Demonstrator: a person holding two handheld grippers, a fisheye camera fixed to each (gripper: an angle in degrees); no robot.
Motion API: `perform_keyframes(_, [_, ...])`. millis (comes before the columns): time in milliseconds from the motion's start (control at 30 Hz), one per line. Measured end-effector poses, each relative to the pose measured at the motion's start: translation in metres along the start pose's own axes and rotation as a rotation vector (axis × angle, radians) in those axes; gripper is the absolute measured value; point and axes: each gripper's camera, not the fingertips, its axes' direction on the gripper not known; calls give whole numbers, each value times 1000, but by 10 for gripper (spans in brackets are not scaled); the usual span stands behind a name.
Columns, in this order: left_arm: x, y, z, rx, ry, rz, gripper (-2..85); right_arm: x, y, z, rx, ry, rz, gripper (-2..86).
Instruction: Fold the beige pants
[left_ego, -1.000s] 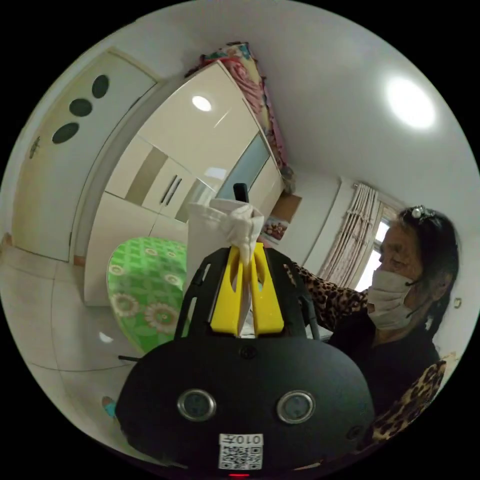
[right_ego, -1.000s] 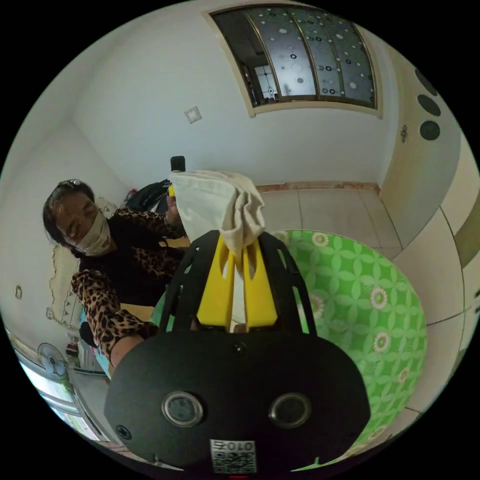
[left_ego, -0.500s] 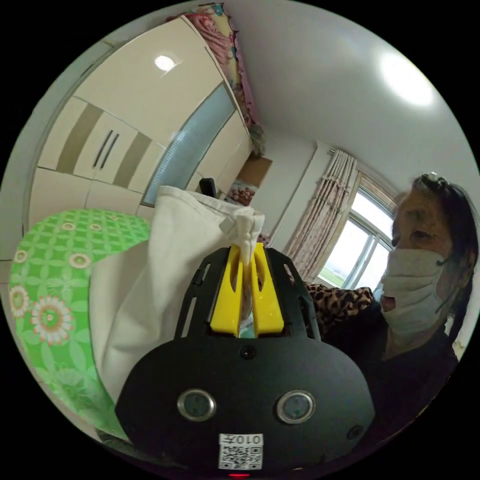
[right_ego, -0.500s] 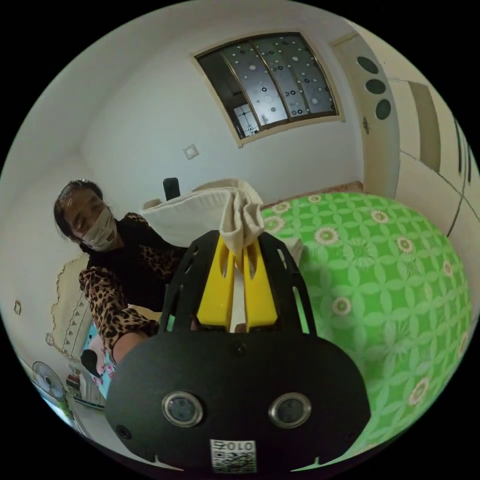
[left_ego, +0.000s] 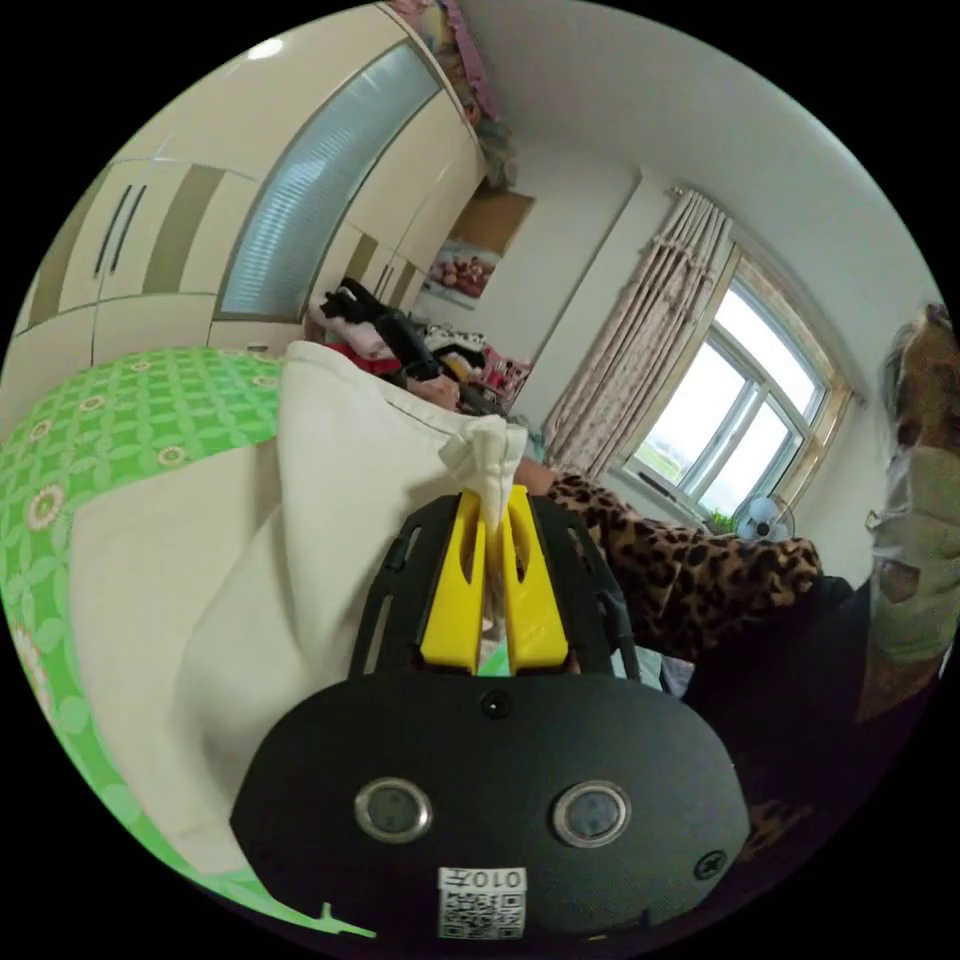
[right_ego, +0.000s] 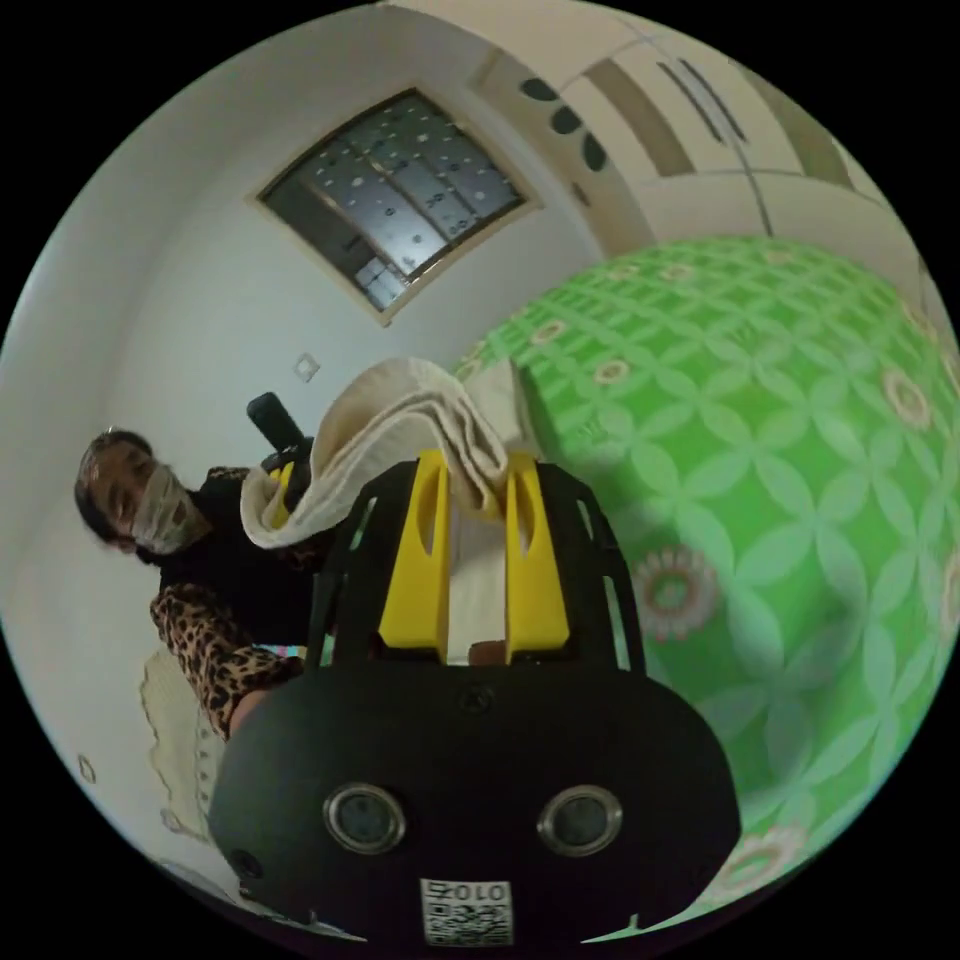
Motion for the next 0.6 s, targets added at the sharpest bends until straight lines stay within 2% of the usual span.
perform_keyframes(133, [-22, -6, 47, -107, 21, -38, 22, 19, 84, -58, 210, -67, 181, 76])
perform_keyframes(267, [-45, -8, 75, -175, 50, -95, 21, 5, 162, -110, 486, -162, 180, 48])
perform_keyframes(333, [-46, -9, 82, -197, 57, -84, 21, -4, 183, -119, 547, -210, 179, 78])
perform_keyframes(367, [-44, -10, 84, -212, 54, -69, 21, -11, 192, -120, 560, -204, 211, 125])
perform_keyframes(433, [-36, -12, 85, -219, 54, -33, 21, -20, 197, -112, 494, -185, 289, 166])
perform_keyframes(600, [-7, -21, 85, -206, -49, 108, 19, -42, 192, -80, 288, -187, 365, 198])
